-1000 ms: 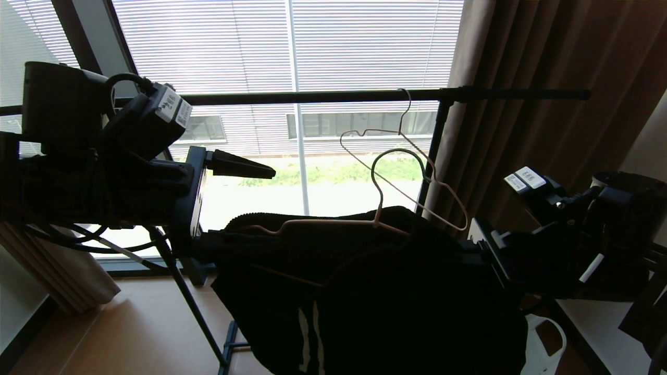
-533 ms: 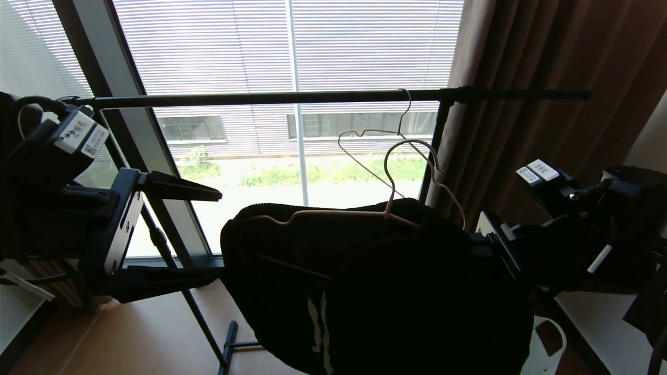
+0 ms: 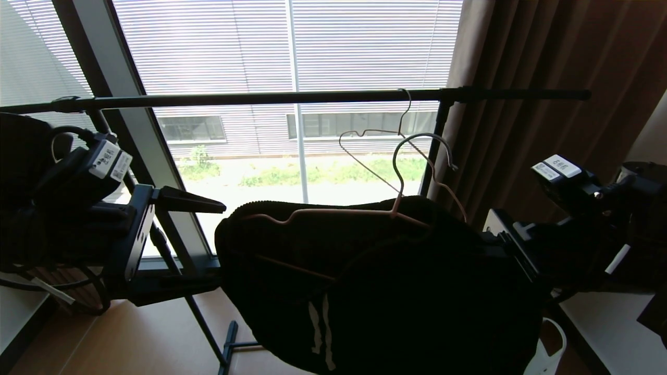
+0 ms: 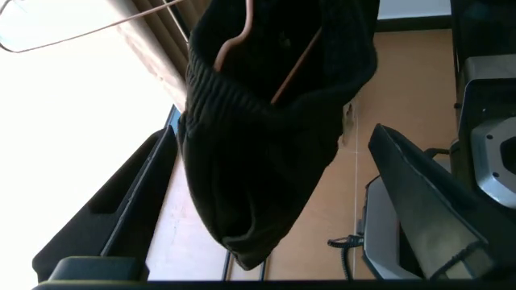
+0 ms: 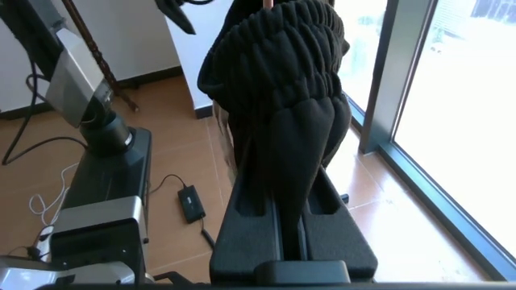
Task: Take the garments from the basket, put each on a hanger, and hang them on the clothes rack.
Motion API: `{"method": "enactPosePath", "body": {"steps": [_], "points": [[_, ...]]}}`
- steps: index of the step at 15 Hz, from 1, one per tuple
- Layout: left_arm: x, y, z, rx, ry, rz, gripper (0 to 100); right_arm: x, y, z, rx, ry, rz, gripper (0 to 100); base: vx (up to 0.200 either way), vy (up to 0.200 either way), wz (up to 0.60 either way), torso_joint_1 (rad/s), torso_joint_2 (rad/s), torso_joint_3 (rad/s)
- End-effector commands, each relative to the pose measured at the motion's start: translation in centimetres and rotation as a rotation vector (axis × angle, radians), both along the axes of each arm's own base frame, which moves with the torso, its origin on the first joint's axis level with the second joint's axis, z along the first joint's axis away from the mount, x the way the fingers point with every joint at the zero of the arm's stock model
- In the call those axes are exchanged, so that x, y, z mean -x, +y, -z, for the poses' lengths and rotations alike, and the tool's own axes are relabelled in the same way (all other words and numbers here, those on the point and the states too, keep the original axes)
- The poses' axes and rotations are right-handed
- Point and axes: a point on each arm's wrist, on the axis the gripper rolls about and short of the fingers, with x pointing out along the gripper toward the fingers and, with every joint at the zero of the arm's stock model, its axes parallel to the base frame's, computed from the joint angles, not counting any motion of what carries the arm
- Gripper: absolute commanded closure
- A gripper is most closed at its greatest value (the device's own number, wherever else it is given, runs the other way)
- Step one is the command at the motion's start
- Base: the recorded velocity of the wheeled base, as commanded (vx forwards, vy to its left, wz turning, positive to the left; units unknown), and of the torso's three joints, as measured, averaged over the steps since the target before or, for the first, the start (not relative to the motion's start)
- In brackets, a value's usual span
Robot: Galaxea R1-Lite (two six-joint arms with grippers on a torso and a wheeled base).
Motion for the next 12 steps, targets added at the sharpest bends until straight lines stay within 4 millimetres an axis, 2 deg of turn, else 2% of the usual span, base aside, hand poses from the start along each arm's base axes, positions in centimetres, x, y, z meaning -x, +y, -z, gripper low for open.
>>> {"method": "enactPosePath", "body": {"steps": [1,7,8,10,12], "points": [[-1.3,-0.1,1.0,-0.001,0.037,-0.001,0,0.2,-0.2,-0.3,-0.004,-0.011,-0.002,100,0.000,0.000,0.00,0.000,0.00,0.000],[-3.3,-0.7,1.2,0.001,0.047,0.014,0,0.6,-0.3,-0.3,-0.005,-0.011,-0.014,100,0.000,0.000,0.00,0.000,0.00,0.000],[-4.2,-1.8,1.2,0.004,0.067,0.039,0,0.8,-0.3,-0.3,-0.007,-0.010,-0.043,100,0.000,0.000,0.00,0.000,0.00,0.000],[-4.8,-2.7,1.0,0.008,0.071,0.062,0,0.8,-0.2,-0.2,-0.006,-0.007,-0.048,100,0.000,0.000,0.00,0.000,0.00,0.000],[-5.4,-4.6,1.0,-0.001,0.082,0.099,0,1.0,-0.1,0.1,-0.001,-0.001,-0.052,100,0.000,0.000,0.00,0.000,0.00,0.000]]}}
